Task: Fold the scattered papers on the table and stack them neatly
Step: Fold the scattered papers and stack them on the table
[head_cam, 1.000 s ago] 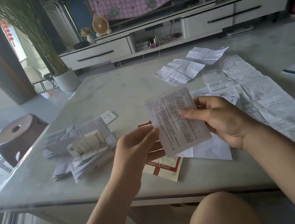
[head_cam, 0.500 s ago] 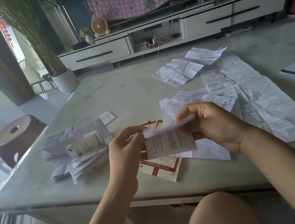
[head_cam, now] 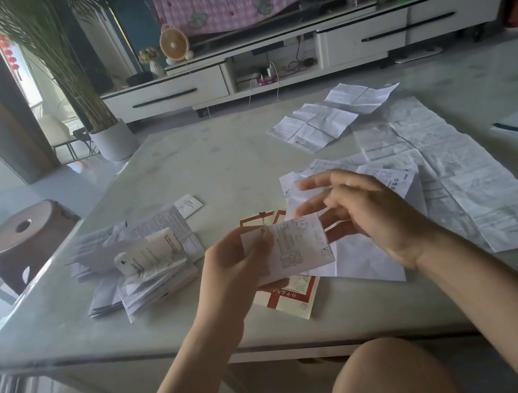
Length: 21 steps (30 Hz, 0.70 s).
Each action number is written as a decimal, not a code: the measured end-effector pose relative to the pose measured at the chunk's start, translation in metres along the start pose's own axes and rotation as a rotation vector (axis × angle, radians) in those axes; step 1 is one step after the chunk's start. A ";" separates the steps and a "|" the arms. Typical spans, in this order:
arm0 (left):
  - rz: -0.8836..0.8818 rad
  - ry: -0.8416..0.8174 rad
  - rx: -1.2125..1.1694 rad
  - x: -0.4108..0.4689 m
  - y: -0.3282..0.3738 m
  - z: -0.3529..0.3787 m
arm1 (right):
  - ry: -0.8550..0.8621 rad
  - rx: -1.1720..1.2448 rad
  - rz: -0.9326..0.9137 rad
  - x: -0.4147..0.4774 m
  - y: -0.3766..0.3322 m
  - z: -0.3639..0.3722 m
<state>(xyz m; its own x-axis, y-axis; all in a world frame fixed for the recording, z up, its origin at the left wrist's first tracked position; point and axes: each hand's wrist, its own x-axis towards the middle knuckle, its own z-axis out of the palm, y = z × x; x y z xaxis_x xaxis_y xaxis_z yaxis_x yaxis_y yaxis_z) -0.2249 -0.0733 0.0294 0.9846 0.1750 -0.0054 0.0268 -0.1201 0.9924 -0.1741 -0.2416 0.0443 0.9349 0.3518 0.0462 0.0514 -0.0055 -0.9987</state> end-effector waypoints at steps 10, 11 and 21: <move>0.065 -0.001 -0.018 -0.002 -0.002 0.008 | 0.009 -0.255 -0.082 0.001 0.012 0.014; 0.049 0.005 -0.035 -0.002 -0.002 0.007 | 0.007 -0.257 -0.073 0.002 0.012 0.013; -0.035 0.029 -0.111 -0.009 -0.013 -0.013 | 0.039 -0.176 0.009 0.003 0.017 0.016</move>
<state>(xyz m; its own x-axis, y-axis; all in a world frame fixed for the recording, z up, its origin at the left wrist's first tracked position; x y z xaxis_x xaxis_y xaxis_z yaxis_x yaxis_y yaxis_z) -0.2362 -0.0604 0.0186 0.9780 0.2052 -0.0381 0.0399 -0.0048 0.9992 -0.1757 -0.2251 0.0274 0.9485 0.3141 0.0413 0.1001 -0.1734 -0.9797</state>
